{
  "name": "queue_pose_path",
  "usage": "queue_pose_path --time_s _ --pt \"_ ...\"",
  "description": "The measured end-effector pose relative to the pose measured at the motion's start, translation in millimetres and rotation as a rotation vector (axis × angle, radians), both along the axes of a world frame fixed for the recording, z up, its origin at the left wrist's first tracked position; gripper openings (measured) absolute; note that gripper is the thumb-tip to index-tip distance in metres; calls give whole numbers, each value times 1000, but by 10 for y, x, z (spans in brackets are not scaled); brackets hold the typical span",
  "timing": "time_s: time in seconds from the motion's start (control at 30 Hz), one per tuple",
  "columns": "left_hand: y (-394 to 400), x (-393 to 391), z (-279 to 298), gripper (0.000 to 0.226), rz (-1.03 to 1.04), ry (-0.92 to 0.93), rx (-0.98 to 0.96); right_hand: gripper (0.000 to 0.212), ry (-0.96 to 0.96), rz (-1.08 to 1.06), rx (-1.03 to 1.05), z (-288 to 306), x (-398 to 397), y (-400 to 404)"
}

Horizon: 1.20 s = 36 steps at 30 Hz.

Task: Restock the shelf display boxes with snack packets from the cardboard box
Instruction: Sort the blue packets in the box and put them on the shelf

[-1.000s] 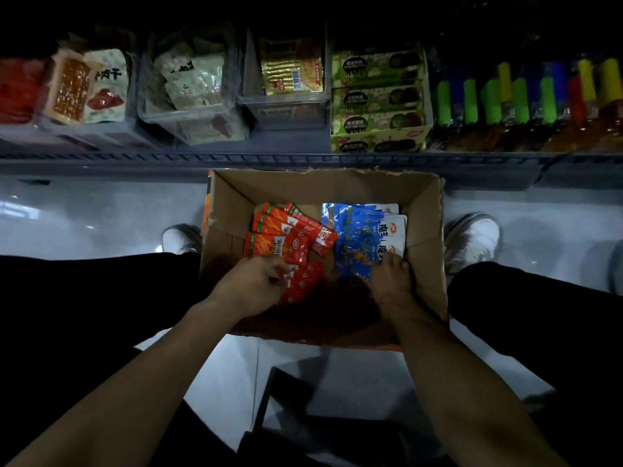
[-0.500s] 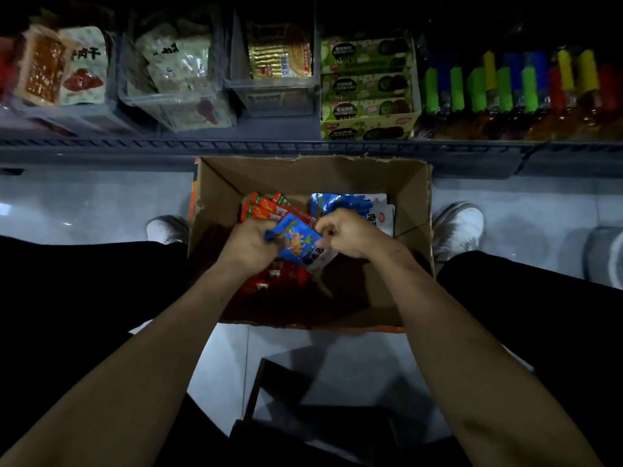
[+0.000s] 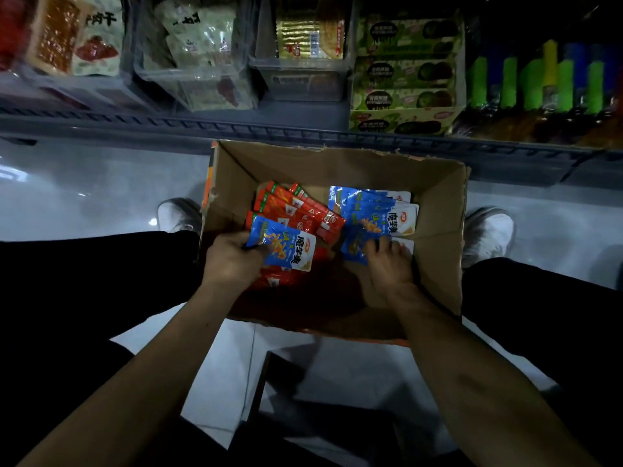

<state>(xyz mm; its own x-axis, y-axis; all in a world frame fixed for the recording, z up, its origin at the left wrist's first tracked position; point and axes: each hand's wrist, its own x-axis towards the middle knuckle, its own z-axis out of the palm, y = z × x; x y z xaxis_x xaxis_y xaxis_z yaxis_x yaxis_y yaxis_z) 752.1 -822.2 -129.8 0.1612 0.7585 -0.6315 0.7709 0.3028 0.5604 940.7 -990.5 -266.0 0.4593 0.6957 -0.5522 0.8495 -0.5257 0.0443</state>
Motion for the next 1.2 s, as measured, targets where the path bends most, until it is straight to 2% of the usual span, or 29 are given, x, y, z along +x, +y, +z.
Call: queue_pose_path --time_s 0.13,0.27,0.37,0.43,0.5,0.57,0.67,0.73,0.8,0.87,0.9,1.03,1.1,1.2 --pt "-16 65 -32 5 -7 8 -32 30 -36 33 17 168 11 69" --pt "24 147 -37 7 29 -32 -70 27 121 -198 141 342 137 150" --pt "43 248 96 7 128 -89 -116 30 259 -308 336 613 241 223" --pt "18 299 219 9 208 -143 -158 37 255 -312 554 844 259 271" --pt "-19 317 349 9 306 -204 -217 41 183 -198 785 1150 229 332" --pt "-34 308 477 21 374 -298 -287 41 107 -28 937 1431 142 373" --pt "-88 364 741 19 349 -443 -334 42 -10 214 930 1660 5 334" --pt "-156 430 933 21 310 -514 -351 45 -59 301 920 1769 -38 259" --pt "-203 480 1060 20 278 -579 -387 57 -70 312 945 1851 -24 165" --pt "-222 521 1147 31 202 -617 -405 77 -82 288 942 1931 1 85" --pt "-233 539 1169 33 138 -622 -384 79 -97 283 940 1983 7 61" --pt "-292 564 1270 18 28 -657 -243 59 -47 347 937 2231 11 15" --pt "-265 569 1341 19 20 -693 -190 54 33 288 963 2346 64 6" --pt "-154 559 1473 23 -48 -729 -149 58 302 -126 996 2535 167 -22"
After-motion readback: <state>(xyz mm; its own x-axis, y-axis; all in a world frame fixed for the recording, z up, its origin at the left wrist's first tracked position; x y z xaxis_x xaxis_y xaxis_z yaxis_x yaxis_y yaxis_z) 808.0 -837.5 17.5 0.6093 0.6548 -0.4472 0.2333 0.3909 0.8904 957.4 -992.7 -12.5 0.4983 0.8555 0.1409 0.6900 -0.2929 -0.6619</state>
